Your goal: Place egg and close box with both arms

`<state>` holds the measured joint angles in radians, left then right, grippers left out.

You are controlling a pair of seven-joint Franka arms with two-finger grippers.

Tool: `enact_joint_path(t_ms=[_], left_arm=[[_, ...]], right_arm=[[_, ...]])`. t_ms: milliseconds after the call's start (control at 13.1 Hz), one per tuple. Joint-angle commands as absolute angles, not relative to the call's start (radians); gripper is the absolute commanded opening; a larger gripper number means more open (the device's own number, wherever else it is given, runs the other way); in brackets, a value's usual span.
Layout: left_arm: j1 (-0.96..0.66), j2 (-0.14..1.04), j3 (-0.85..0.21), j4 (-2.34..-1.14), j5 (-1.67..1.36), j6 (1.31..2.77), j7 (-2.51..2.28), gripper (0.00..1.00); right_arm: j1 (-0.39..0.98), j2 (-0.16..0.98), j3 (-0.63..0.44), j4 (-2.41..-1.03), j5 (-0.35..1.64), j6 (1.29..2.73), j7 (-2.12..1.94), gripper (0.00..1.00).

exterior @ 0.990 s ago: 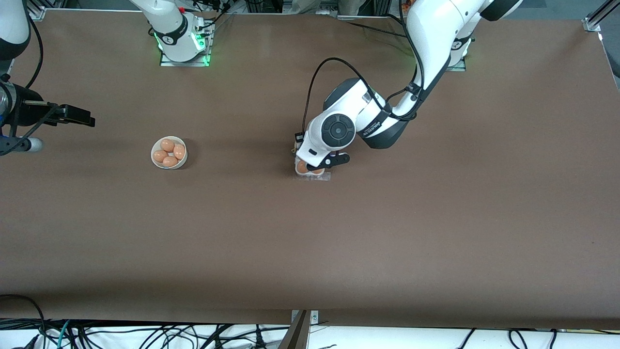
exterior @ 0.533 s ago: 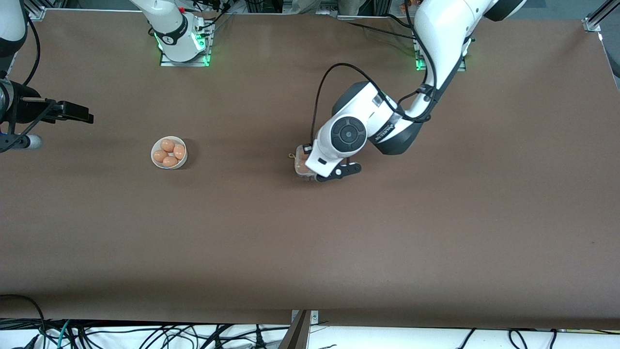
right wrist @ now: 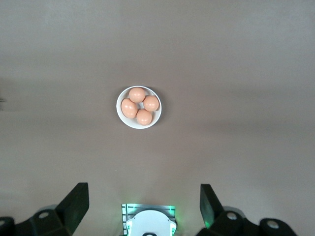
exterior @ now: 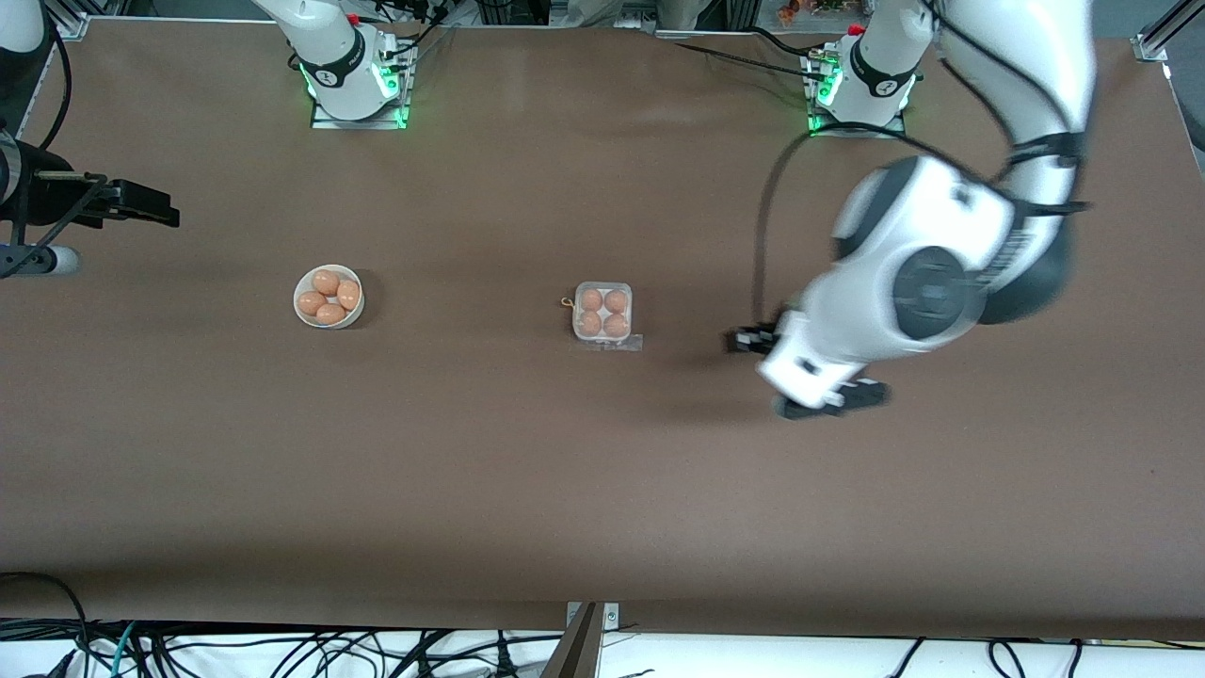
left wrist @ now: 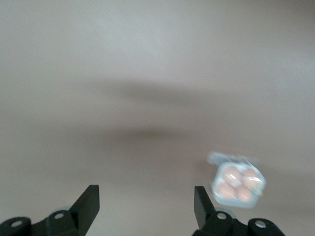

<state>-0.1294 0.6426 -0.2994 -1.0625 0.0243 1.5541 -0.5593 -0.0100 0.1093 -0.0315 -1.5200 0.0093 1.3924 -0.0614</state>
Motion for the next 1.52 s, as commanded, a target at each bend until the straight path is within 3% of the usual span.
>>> enact_joint_path(t_ms=[0, 381, 609, 761, 1066, 1447], left_arm=[[-0.123, 0.646, -0.296, -1.032, 0.153, 1.548, -0.499, 0.99], [-0.117, 0.626, -0.180, -1.017, 0.193, 1.574, -0.343, 1.00], [-0.048, 0.594, -0.169, -1.034, 0.186, 1.574, -0.206, 1.00], [-0.014, 0.525, -0.154, -1.109, 0.163, 1.592, -0.112, 1.00], [-0.057, 0.326, 0.096, -1.300, -0.110, 1.652, 0.003, 1.00], [-0.075, 0.164, 0.101, -1.463, -0.046, 1.644, 0.017, 1.00]], right_arm=[[-0.025, 0.098, -0.020, -1.500, 0.003, 1.373, -0.063, 1.00], [-0.026, 0.100, -0.026, -1.487, 0.012, 1.371, -0.064, 1.00], [-0.025, 0.100, -0.020, -1.480, 0.012, 1.371, -0.061, 1.00], [-0.025, 0.100, -0.018, -1.482, 0.009, 1.370, -0.063, 1.00], [-0.025, 0.100, -0.017, -1.483, 0.009, 1.370, -0.064, 1.00], [-0.025, 0.100, -0.017, -1.486, 0.008, 1.370, -0.075, 1.00]])
